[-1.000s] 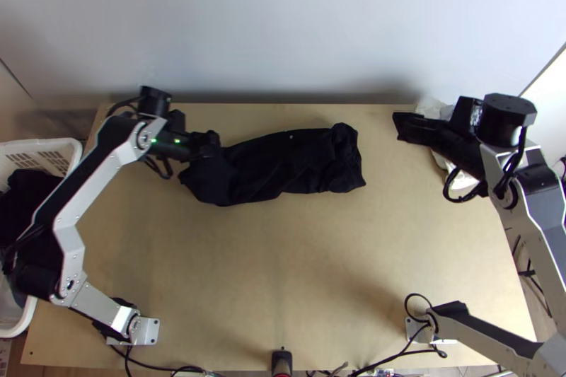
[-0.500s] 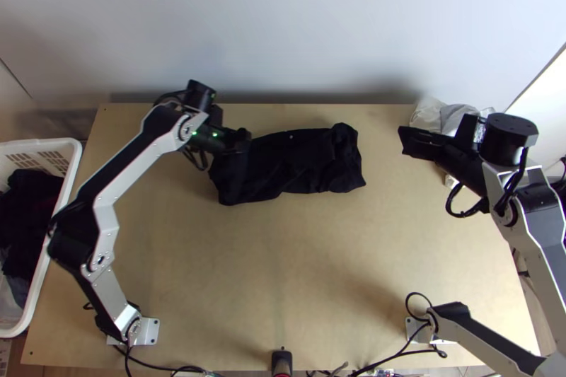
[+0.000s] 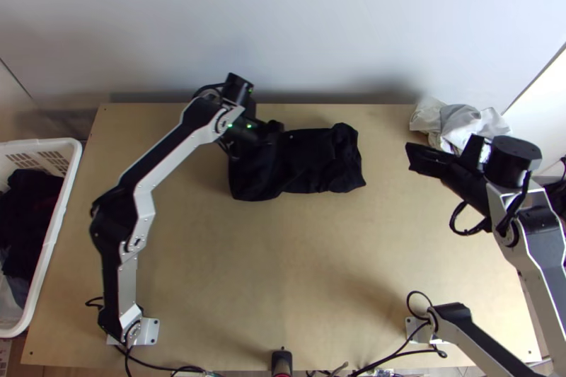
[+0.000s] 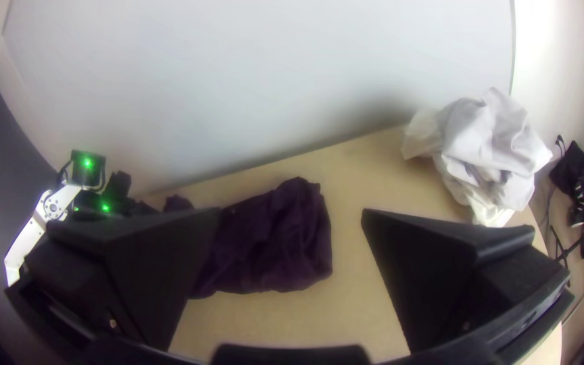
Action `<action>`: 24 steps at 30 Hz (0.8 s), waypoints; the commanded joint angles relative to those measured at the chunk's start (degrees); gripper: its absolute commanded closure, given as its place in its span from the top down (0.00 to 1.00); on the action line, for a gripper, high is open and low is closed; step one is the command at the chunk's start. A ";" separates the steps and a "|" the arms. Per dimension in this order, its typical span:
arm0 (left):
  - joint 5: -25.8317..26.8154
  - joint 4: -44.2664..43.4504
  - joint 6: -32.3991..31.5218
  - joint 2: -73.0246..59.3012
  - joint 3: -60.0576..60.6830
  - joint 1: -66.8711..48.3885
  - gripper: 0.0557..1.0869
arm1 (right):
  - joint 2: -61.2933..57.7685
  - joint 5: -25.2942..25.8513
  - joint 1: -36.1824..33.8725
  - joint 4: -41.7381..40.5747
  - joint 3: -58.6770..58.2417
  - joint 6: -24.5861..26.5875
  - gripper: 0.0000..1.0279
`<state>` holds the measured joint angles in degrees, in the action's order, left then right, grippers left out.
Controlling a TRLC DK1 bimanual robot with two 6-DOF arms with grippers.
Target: Fold the t-shirt
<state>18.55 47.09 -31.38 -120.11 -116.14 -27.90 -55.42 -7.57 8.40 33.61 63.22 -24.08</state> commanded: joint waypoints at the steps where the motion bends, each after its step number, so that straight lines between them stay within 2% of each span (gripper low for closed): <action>1: -0.35 0.19 -3.43 -5.13 -7.70 -3.48 0.03 | 2.68 -0.51 -0.67 -0.03 -3.28 -0.53 0.95; 10: -0.44 -7.54 -12.13 -9.26 -10.69 -6.03 0.03 | 4.79 -1.22 -0.67 -1.26 -7.32 -1.06 0.95; 18: -0.62 -19.67 -20.13 -14.01 -12.71 -9.37 0.03 | 7.25 -1.66 -0.67 -2.23 -11.45 -1.24 0.95; 24: -0.88 -31.89 -27.69 -17.52 -13.06 -11.04 0.03 | 9.54 -2.45 -0.67 -2.49 -15.41 -1.94 0.95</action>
<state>17.87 26.28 -52.21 -133.78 -128.05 -36.91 -48.16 -9.47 7.75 31.55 51.77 -25.39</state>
